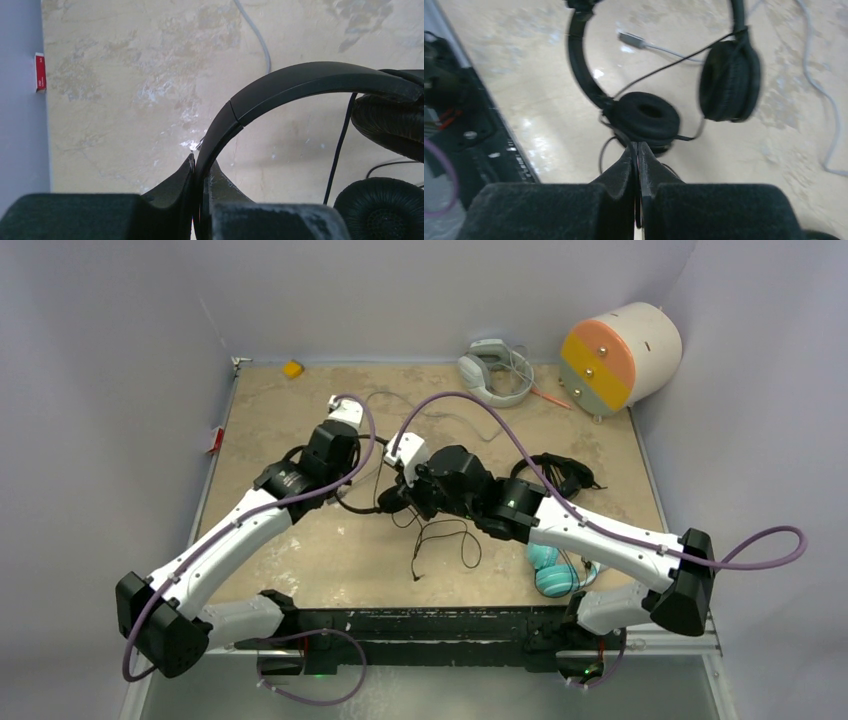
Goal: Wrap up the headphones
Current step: Wrap the headphones cable around the headphones.
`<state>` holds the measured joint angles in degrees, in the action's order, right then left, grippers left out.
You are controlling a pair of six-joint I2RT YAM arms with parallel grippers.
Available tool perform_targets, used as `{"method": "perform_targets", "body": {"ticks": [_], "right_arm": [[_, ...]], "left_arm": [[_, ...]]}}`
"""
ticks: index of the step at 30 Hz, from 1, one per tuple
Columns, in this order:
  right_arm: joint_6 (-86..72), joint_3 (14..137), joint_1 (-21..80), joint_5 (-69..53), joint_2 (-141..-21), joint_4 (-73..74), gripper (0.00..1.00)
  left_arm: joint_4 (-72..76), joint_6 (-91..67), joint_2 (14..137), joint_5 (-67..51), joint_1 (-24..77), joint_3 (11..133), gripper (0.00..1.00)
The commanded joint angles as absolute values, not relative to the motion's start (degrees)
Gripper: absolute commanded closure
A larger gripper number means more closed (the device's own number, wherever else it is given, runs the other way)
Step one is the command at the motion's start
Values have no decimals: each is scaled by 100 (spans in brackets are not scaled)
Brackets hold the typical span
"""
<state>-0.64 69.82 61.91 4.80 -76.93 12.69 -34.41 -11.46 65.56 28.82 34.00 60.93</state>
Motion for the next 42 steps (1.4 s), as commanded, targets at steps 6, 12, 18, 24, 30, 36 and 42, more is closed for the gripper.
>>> {"method": "perform_targets", "body": {"ticks": [6, 12, 18, 24, 30, 36, 42], "right_arm": [[991, 7162, 6168, 2755, -7795, 1285, 86], [1380, 6346, 5982, 2882, -7446, -236, 82], [1419, 6360, 5557, 2619, -7519, -271, 76], [990, 6551, 4759, 1435, -7819, 445, 71], [326, 6311, 4213, 201, -8048, 348, 71], [-288, 5597, 3850, -464, -7615, -190, 68], [-676, 4934, 3500, -468, -7163, -457, 67]], "left_arm": [[-4134, -1189, 6873, 3036, 3546, 6452, 100], [-4161, -1103, 6799, 2176, 3649, 6396, 100], [-4348, -945, 6804, 1736, 3996, 6242, 100], [-4394, -1004, 6655, 1283, 4048, 6247, 100], [-4480, -1337, 6309, 204, 4050, 6527, 100], [-4798, -1871, 6485, -1419, 4033, 6898, 100], [-4625, -2193, 6646, -2258, 3807, 6935, 100]]}}
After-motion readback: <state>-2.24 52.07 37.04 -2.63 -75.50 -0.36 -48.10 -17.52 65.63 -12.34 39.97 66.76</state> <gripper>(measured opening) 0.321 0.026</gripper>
